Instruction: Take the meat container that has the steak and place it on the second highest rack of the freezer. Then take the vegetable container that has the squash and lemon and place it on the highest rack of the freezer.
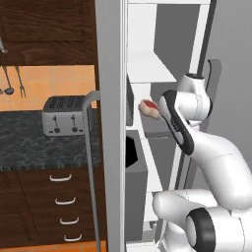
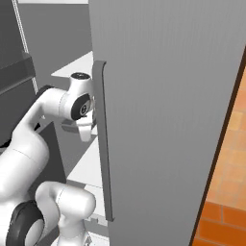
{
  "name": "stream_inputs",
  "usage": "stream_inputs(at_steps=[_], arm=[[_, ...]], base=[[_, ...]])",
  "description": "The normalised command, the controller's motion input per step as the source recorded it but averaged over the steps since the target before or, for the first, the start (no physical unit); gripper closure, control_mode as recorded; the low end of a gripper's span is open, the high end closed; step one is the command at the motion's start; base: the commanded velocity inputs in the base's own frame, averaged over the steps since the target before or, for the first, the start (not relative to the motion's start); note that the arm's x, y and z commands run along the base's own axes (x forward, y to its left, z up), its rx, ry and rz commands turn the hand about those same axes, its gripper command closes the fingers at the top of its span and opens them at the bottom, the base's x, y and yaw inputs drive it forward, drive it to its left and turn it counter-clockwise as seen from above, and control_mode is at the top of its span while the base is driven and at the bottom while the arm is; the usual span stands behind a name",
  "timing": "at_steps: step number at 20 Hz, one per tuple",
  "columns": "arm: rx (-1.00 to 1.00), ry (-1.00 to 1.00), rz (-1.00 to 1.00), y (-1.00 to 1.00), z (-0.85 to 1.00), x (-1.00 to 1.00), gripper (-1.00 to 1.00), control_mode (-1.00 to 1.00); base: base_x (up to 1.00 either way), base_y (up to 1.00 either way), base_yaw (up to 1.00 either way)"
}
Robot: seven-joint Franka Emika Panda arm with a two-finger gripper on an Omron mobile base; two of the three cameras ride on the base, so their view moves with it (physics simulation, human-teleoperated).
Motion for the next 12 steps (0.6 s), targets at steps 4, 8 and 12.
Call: stream_inputs(at_steps=[4,8,12], arm=[[0.00,-0.16,0.00,0.00,-0.27,0.32,1.00,-1.00],[0.00,-0.22,0.00,0.00,-0.08,0.22,1.00,-1.00],[0.00,-0.08,0.00,0.00,-0.26,0.36,1.00,-1.00]], base=[[0.00,0.00,0.00],[0.00,0.00,0.00],[0.00,0.00,0.00]])
